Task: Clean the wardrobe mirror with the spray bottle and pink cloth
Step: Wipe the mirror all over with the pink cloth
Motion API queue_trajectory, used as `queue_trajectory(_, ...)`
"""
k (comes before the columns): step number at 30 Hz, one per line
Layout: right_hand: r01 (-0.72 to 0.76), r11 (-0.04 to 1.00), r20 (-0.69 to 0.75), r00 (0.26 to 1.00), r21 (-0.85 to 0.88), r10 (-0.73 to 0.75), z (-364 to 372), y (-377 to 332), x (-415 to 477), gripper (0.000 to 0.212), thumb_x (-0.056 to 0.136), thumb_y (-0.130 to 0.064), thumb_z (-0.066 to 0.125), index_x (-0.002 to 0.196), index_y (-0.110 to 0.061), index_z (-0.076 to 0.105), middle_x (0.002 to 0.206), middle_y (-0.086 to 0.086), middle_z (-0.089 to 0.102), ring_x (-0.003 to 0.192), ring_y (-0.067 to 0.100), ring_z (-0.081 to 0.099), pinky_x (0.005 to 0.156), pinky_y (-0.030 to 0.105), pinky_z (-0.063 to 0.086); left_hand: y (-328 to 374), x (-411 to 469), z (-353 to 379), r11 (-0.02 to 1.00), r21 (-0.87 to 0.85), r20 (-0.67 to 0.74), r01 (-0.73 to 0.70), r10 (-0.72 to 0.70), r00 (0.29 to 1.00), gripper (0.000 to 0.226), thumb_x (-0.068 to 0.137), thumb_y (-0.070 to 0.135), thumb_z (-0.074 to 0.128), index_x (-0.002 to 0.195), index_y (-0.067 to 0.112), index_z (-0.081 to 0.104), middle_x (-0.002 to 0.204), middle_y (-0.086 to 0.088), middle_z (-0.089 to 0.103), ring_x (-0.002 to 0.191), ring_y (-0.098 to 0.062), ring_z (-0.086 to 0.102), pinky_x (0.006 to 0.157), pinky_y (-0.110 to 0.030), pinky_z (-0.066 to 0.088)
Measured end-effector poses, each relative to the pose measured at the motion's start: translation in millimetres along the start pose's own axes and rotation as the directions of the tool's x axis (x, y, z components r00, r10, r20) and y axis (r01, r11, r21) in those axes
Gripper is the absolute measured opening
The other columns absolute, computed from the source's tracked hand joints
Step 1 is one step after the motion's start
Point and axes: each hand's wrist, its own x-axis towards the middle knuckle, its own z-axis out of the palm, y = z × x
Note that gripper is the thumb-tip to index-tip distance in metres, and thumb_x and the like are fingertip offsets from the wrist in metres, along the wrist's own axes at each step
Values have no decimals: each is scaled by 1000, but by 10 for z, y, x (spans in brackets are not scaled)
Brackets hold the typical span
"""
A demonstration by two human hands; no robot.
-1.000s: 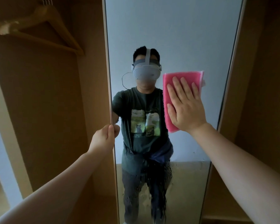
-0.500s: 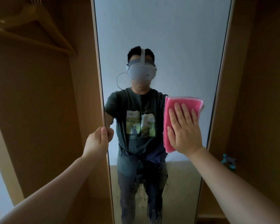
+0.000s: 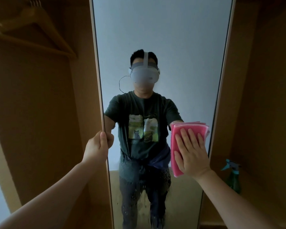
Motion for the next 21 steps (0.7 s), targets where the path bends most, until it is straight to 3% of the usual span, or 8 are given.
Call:
queue_trajectory(6,-5,1000,-14,1000,0,5,-143,118,271,59,99,-44,21,150,-15,17,155,12,21,147,30,8,120,52,4,5,4,-11,999,20,3,-26,26,1000,42,102,32,21,76,27,54,68,0,59,62,-18,58,55,-30,47)
queue_trajectory(15,-147,987,-112,984,-59,140,-547,543,1271,64,99,-46,22,153,-11,15,159,16,19,146,37,16,120,52,6,-1,0,-3,1000,15,1,-11,11,1000,41,101,37,21,76,30,52,67,2,60,62,-17,58,54,-28,46)
queue_trajectory(21,-158,986,-148,978,-62,148,-564,566,1319,63,101,-45,19,153,-10,13,159,17,19,146,38,15,120,52,8,-10,-1,-10,999,-8,22,-33,34,999,42,101,37,20,77,27,53,70,1,59,63,-16,57,55,-26,45)
